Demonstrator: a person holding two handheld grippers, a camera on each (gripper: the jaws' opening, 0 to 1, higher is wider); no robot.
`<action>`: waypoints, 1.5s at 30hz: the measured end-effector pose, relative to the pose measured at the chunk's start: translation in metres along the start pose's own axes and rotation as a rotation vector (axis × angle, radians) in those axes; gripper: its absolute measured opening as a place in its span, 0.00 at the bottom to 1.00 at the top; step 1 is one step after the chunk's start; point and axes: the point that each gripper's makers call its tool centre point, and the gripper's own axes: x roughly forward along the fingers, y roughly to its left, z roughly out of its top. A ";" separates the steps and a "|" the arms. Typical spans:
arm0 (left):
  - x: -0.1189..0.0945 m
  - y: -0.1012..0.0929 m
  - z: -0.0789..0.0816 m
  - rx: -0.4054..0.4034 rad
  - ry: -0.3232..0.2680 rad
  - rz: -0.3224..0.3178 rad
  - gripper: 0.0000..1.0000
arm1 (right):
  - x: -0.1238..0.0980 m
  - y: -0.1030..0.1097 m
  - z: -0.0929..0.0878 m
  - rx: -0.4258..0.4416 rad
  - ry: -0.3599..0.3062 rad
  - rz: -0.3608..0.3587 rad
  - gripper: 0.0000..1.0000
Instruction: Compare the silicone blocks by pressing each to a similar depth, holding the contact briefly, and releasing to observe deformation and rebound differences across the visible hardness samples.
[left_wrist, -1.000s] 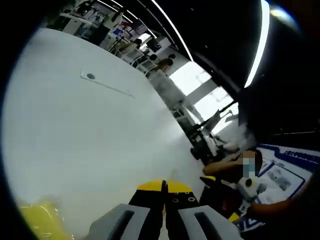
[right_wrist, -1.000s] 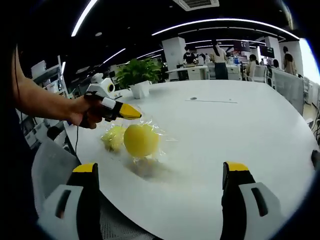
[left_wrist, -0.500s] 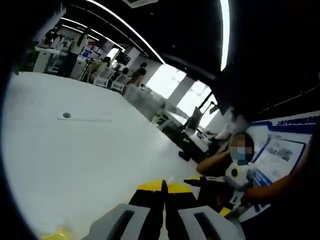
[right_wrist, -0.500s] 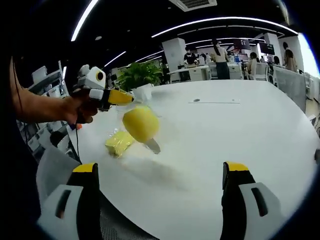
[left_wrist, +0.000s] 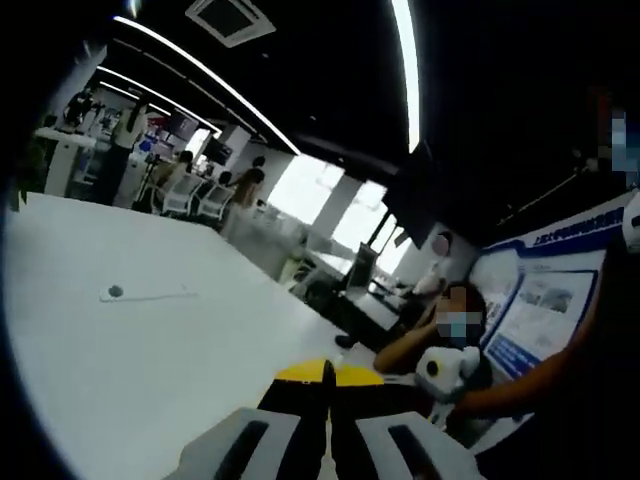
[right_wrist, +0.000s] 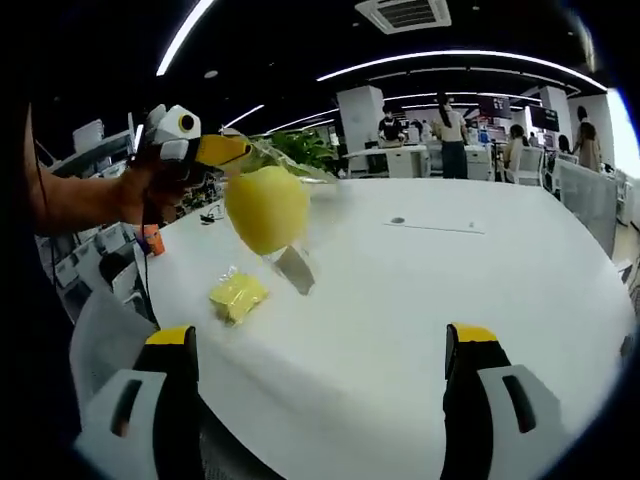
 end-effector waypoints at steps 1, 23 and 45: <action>0.000 -0.003 0.004 -0.001 -0.002 -0.005 0.00 | 0.001 0.000 0.003 -0.007 -0.003 0.004 0.96; -0.008 -0.034 0.087 0.033 -0.126 -0.060 0.00 | 0.002 0.001 0.058 -0.058 -0.121 0.062 0.96; -0.017 -0.042 0.067 -0.022 -0.088 -0.089 0.00 | 0.007 0.043 0.151 -0.111 -0.312 0.303 0.96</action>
